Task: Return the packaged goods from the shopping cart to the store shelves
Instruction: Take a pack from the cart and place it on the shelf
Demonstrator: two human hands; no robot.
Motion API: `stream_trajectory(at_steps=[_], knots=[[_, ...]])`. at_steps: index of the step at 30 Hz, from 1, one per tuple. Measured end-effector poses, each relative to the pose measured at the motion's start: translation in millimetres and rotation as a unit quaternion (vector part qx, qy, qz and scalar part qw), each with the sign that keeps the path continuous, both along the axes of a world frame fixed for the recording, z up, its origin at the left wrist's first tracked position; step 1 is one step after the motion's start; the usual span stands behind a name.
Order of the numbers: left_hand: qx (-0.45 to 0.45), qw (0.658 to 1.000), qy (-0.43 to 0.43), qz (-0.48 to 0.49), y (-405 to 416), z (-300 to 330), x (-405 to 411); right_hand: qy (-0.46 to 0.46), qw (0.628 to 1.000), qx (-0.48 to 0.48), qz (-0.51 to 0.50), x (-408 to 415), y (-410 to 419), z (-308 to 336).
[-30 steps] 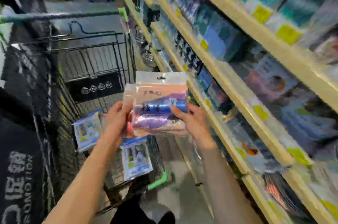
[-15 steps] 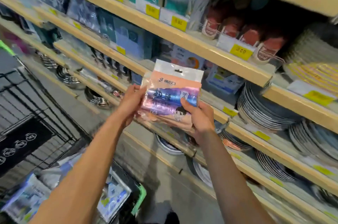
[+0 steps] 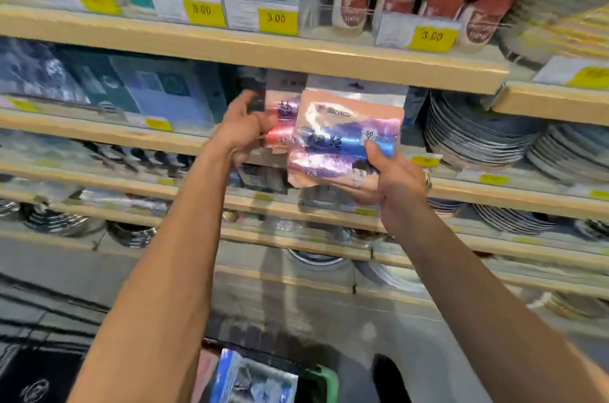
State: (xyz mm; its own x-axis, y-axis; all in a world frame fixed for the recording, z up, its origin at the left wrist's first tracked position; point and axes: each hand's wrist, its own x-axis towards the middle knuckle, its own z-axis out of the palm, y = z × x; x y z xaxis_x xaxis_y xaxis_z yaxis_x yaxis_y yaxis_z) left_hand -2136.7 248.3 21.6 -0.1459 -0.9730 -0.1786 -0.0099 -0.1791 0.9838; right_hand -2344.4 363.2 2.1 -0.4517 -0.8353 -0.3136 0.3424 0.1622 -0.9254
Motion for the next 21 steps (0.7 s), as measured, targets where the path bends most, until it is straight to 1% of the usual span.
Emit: stream_trajectory(at_steps=[2,7,8,9,11,13,15,17,19,21], knots=[[-0.002,0.999,0.007,0.033,-25.0,-1.3,-3.4,-0.02,1.0,0.004,-0.014,-1.5,-2.5,-6.6],[-0.033,0.991,-0.108,0.074,-62.1,-10.5,-23.7,-0.034,0.998,0.038,-0.025,-3.3,0.3,-22.2],[-0.041,0.985,-0.149,0.073,-63.6,-13.3,-29.2,-0.027,0.999,0.037,-0.025,-3.3,0.0,-24.0],[-0.041,0.973,-0.214,0.07,-64.8,-18.0,-32.0,-0.015,0.999,0.035,-0.025,-2.6,-0.5,-26.2],[-0.039,0.938,-0.34,0.061,-63.4,-24.5,-34.1,0.001,0.999,0.03,-0.025,-0.8,-0.7,-25.8],[-0.059,0.921,-0.382,0.056,-63.2,-30.2,-30.3,0.01,1.0,0.019,-0.016,2.5,-4.0,-23.5],[-0.075,0.912,-0.398,0.065,-62.2,-32.3,-26.6,0.005,1.0,0.009,-0.001,3.3,-11.3,-21.6],[-0.099,0.913,-0.385,0.095,-59.1,-32.6,-22.2,-0.004,1.0,0.003,0.007,4.7,-21.5,-15.8],[-0.133,0.923,-0.331,0.141,-55.8,-33.9,-16.6,0.024,0.999,-0.015,0.022,5.9,-35.8,-8.1],[-0.147,0.941,-0.254,0.166,-49.2,-36.5,-12.1,0.051,0.997,-0.038,0.032,6.2,-55.6,-4.3]])
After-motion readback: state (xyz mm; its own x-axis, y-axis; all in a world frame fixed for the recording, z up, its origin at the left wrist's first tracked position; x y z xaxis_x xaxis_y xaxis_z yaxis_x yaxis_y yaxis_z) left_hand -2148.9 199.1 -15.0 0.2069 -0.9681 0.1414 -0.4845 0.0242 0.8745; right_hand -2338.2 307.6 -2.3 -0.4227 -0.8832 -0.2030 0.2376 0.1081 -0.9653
